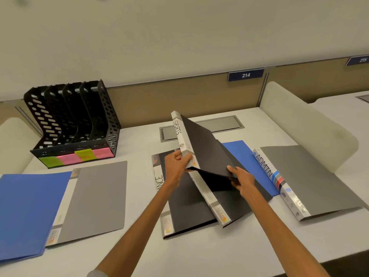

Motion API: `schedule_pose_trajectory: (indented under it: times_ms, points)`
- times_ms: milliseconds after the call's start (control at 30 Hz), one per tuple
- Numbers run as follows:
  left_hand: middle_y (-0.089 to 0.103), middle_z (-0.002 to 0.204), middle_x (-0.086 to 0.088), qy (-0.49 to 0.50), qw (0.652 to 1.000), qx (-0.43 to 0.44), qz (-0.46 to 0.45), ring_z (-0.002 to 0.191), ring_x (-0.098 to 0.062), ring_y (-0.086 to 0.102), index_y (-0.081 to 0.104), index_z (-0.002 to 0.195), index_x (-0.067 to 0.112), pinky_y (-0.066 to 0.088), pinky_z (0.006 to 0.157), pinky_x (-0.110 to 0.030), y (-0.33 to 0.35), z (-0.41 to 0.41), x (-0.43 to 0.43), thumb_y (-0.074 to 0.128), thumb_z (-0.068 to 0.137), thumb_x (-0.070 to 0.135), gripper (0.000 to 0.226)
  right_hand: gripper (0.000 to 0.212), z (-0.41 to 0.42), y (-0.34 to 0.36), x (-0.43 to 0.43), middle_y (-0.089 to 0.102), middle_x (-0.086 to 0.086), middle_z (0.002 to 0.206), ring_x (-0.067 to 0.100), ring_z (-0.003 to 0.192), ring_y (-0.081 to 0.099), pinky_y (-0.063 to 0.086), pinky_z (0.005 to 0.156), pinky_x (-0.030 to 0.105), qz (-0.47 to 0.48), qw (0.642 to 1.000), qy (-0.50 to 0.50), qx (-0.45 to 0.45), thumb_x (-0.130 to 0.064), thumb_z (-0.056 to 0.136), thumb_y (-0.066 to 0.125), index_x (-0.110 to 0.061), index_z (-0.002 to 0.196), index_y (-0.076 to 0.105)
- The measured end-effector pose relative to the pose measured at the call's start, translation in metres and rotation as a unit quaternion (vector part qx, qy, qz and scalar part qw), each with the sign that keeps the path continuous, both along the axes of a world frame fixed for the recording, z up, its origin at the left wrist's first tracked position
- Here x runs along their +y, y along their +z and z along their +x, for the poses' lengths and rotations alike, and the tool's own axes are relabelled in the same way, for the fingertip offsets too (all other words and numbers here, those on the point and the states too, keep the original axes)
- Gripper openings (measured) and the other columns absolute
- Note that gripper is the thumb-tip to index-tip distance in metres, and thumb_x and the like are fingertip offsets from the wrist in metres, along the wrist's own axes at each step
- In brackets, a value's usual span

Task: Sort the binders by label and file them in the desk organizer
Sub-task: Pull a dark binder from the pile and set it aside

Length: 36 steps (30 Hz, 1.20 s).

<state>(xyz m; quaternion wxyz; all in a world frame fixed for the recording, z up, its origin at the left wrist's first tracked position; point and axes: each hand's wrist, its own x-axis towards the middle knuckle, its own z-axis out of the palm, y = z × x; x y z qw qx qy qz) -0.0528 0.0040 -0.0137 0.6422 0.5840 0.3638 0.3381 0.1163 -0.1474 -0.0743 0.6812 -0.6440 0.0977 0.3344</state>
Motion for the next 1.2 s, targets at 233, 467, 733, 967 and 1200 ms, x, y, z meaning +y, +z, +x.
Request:
schedule_pose_trajectory:
  times_ms: [233,467,733,967,1200]
  points:
    - [0.074,0.075,0.005,0.025,0.992,-0.009,0.121,0.069,-0.020,0.069,0.072,0.078,0.019,0.059,0.062,-0.039,0.035,-0.012,-0.001,0.071,0.079,0.010,0.009,0.061,-0.029,0.000,0.028,0.066,0.008,0.109,0.019,0.077,0.064,0.050,0.059,0.026,0.054,0.995,0.066,0.055,-0.019,0.074,0.084,-0.011,0.130,0.060]
    - [0.060,0.074,-0.008,0.018,0.978,-0.001,0.208,0.069,-0.020,0.053,0.065,0.076,0.021,0.054,0.061,-0.050,0.070,-0.023,-0.002,0.069,0.070,0.024,0.008,0.060,-0.051,0.011,0.052,0.067,0.006,0.093,0.013,0.067,0.057,0.047,0.054,0.022,0.093,0.986,0.116,0.075,-0.026,0.074,0.084,-0.009,0.128,0.062]
    - [0.064,0.075,0.010,0.015,0.971,-0.005,0.238,0.065,-0.022,0.058,0.068,0.083,0.037,0.054,0.059,-0.040,0.081,-0.048,-0.001,0.071,0.074,0.020,0.019,0.065,-0.064,0.021,0.068,0.064,0.008,0.111,0.016,0.076,0.055,0.044,0.055,0.024,0.093,0.984,0.144,0.055,-0.028,0.077,0.082,-0.013,0.135,0.057]
    - [0.069,0.098,0.017,0.018,0.966,0.002,0.256,0.075,-0.015,0.071,0.071,0.108,0.023,0.059,0.059,-0.033,0.077,-0.076,0.011,0.071,0.075,0.026,0.033,0.065,-0.080,0.022,0.078,0.066,0.005,0.113,0.017,0.091,0.056,0.043,0.063,0.027,0.103,0.984,0.144,0.034,-0.023,0.076,0.082,-0.014,0.135,0.056]
    - [0.067,0.112,0.011,0.030,0.975,0.035,0.216,0.081,-0.006,0.072,0.064,0.113,0.027,0.057,0.064,-0.018,0.054,-0.140,0.053,0.075,0.084,0.019,0.031,0.080,-0.099,0.015,0.101,0.054,0.000,0.132,0.019,0.112,0.055,0.048,0.090,0.036,0.084,0.986,0.145,-0.023,-0.019,0.075,0.083,-0.016,0.144,0.043]
